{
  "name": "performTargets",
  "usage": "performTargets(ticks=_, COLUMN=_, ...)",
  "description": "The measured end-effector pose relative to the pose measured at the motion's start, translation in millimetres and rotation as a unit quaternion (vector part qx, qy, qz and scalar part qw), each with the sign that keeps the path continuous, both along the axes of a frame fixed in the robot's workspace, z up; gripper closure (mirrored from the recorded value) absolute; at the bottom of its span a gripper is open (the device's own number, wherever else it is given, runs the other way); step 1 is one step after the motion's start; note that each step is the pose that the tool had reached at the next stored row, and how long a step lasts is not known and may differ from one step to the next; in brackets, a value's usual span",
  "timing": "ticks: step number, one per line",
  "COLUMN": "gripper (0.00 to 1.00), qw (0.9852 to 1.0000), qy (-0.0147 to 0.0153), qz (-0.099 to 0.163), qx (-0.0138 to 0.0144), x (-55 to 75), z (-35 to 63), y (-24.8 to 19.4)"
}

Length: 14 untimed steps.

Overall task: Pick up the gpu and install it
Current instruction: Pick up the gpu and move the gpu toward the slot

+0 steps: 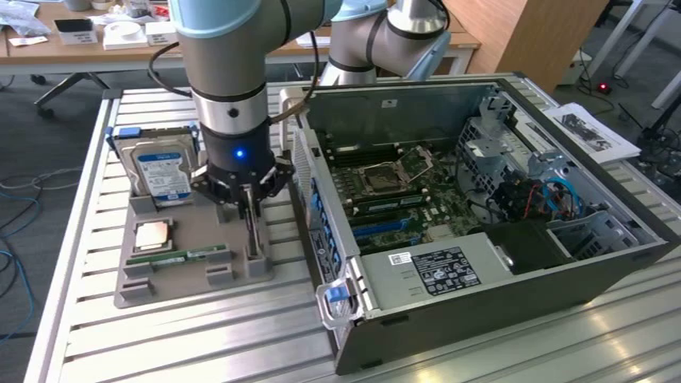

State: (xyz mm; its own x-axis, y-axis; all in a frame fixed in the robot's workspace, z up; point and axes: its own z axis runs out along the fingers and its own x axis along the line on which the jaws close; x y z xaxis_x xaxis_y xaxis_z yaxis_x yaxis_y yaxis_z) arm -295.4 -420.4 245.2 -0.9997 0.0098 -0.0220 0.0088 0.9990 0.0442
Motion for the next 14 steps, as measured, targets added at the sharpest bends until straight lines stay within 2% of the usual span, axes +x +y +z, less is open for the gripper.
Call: performTargets(ticks=14, gripper=0.73, qw=1.0, qy=0.0, qz=0.0, qx=0.0, x=0.0, z=34.7, y=0.0)
